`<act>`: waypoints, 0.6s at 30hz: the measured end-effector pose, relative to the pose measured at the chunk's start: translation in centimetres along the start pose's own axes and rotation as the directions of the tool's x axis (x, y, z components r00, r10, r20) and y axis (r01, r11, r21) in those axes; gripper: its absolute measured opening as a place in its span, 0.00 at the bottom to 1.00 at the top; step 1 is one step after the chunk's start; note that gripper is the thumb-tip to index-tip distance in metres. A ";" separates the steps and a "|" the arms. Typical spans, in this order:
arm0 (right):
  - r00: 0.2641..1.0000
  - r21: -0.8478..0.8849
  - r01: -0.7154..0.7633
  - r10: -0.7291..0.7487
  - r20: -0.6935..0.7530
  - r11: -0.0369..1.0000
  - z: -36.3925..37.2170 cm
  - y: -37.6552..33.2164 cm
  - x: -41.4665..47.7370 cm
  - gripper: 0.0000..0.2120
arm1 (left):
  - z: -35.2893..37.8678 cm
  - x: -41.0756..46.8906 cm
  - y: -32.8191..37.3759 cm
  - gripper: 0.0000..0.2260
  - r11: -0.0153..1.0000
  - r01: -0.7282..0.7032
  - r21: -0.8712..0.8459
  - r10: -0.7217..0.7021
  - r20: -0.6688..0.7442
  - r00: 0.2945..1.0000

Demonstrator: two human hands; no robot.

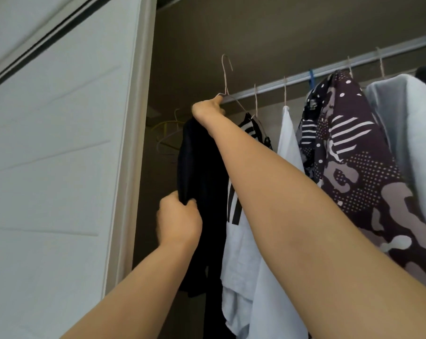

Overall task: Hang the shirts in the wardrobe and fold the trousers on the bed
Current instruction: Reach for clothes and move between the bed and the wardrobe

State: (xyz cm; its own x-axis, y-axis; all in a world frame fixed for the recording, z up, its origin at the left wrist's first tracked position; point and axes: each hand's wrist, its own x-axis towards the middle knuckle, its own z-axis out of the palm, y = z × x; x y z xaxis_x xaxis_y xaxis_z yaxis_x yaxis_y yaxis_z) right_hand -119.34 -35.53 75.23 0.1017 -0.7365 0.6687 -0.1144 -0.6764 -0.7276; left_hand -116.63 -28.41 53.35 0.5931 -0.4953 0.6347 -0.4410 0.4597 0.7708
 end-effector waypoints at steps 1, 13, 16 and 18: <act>1.000 -0.023 -0.002 0.002 0.008 1.000 -0.2 0.2 0.3 0.36 | -0.1 0.1 -0.1 0.08 1.000 0.008 -0.015 -0.008 -0.004 1.000; 0.980 -0.126 -0.058 0.080 0.183 0.990 -0.1 4.2 3.6 0.34 | 0.0 0.1 -1.7 0.08 0.996 0.055 -0.067 -0.053 0.030 0.998; 0.982 -0.155 -0.072 0.097 0.165 0.985 -0.4 3.9 4.7 0.33 | -0.1 0.2 -1.9 0.08 0.995 0.061 -0.079 -0.059 0.029 0.998; 0.983 -0.228 -0.082 0.116 0.142 0.970 -0.7 4.0 5.4 0.32 | -0.1 0.4 -2.1 0.07 0.994 0.066 -0.083 -0.064 0.029 0.998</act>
State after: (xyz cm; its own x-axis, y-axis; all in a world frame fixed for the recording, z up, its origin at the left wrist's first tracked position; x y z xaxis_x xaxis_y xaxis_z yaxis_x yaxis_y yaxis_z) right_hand -120.00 -42.20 76.00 0.2268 -0.8031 0.5511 -0.3445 -0.5954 -0.7259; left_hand -115.42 -29.45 52.01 0.6002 -0.5450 0.5854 -0.3435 0.4854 0.8040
